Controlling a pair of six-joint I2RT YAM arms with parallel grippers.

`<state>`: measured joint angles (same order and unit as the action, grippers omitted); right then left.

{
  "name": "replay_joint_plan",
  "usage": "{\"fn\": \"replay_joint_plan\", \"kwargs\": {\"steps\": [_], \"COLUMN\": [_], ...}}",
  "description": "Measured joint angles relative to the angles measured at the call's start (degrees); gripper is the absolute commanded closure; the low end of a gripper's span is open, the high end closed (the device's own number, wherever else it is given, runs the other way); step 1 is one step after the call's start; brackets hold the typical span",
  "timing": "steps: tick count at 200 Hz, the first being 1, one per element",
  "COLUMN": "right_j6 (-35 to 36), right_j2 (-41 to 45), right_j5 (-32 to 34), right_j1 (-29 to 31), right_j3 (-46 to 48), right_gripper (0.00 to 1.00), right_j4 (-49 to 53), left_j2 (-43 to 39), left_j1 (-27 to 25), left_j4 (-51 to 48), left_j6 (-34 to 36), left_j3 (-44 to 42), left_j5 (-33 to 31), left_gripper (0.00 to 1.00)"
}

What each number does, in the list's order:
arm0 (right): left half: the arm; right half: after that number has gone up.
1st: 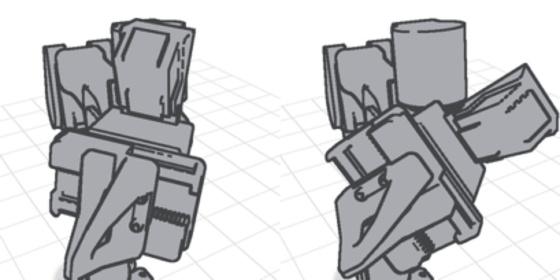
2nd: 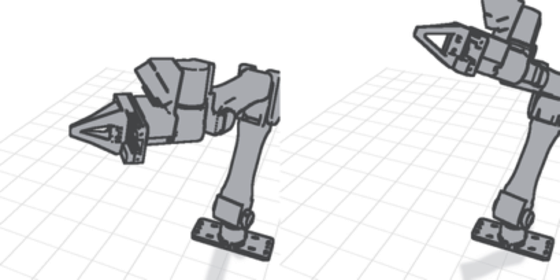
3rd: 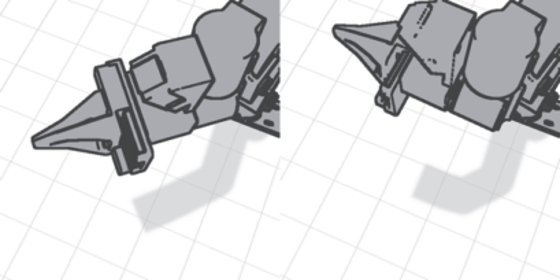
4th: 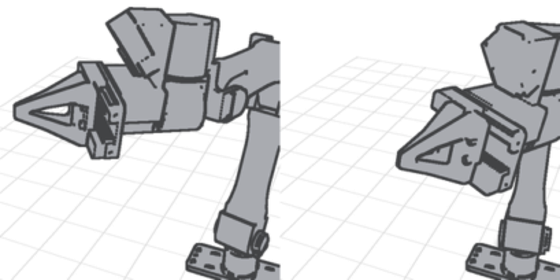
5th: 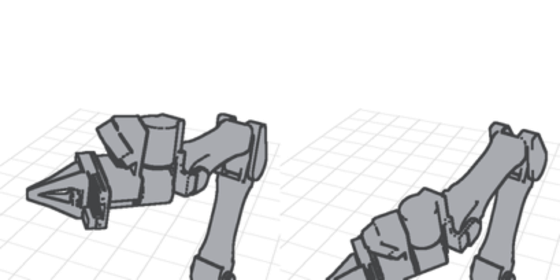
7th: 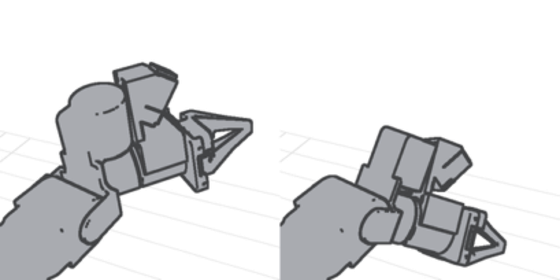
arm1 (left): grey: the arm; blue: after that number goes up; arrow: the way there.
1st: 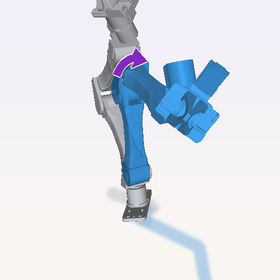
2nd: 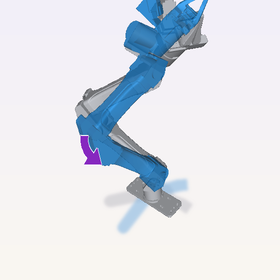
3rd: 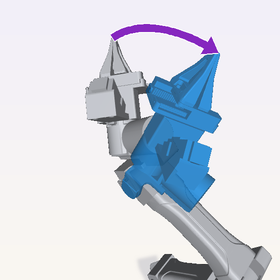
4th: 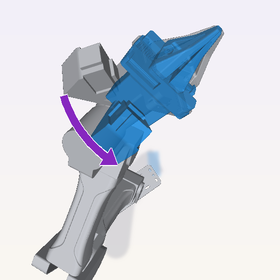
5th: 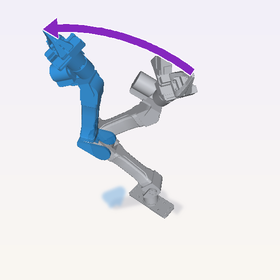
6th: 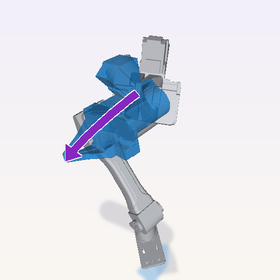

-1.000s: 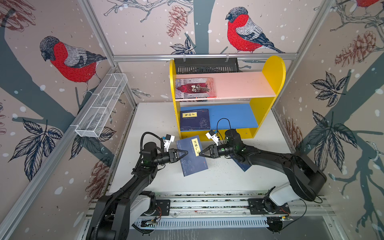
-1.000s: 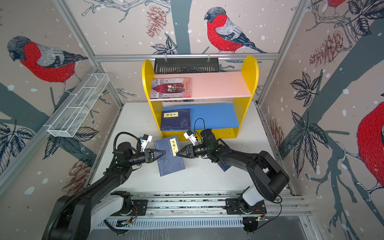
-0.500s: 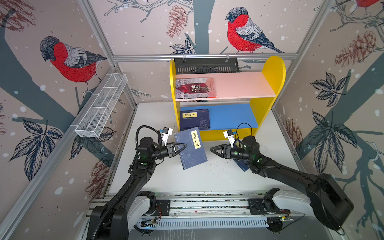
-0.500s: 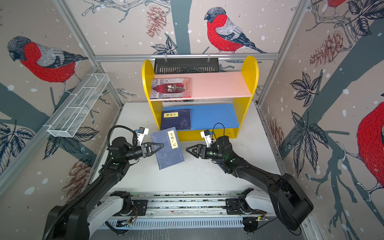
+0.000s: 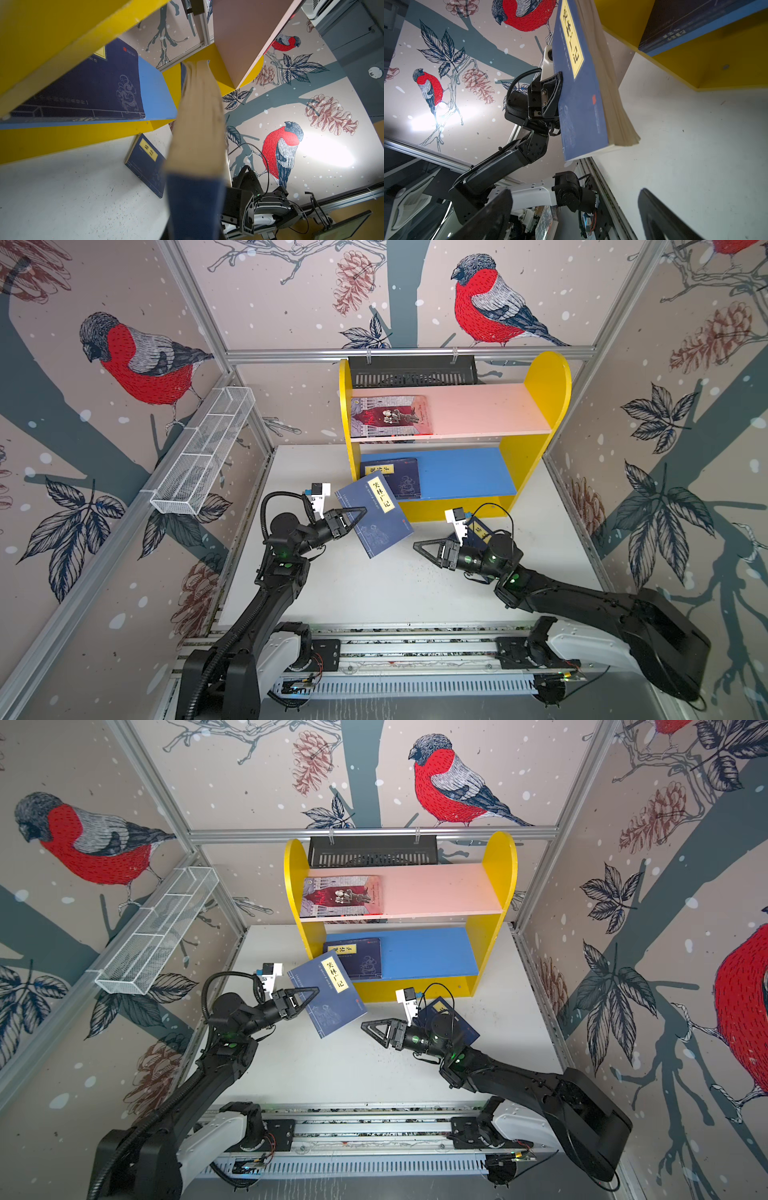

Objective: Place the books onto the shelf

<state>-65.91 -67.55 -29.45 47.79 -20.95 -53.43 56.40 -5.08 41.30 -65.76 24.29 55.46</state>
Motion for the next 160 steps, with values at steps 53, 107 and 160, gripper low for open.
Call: {"fn": "replay_joint_plan", "kwargs": {"steps": [53, 107, 160], "right_j6": [-2.3, -6.1, -7.8], "right_j2": [-10.4, -21.6, -26.2], "right_j5": [6.2, 9.7, 10.3], "right_j1": [4.0, 3.9, 2.7], "right_j3": [-0.6, -5.0, -8.0], "right_gripper": [0.07, 0.14, 0.51], "right_j4": [-12.0, -25.0, -31.3], "left_j2": [0.7, 0.2, -0.3], "left_j1": [0.0, -0.3, -0.7], "left_j4": [2.1, 3.2, 3.2], "left_j6": [-2.9, -3.7, -3.7], "left_j3": [-0.3, -0.7, -1.8], "left_j5": [-1.6, -1.7, -1.9], "left_gripper": [1.0, 1.0, 1.0]}}
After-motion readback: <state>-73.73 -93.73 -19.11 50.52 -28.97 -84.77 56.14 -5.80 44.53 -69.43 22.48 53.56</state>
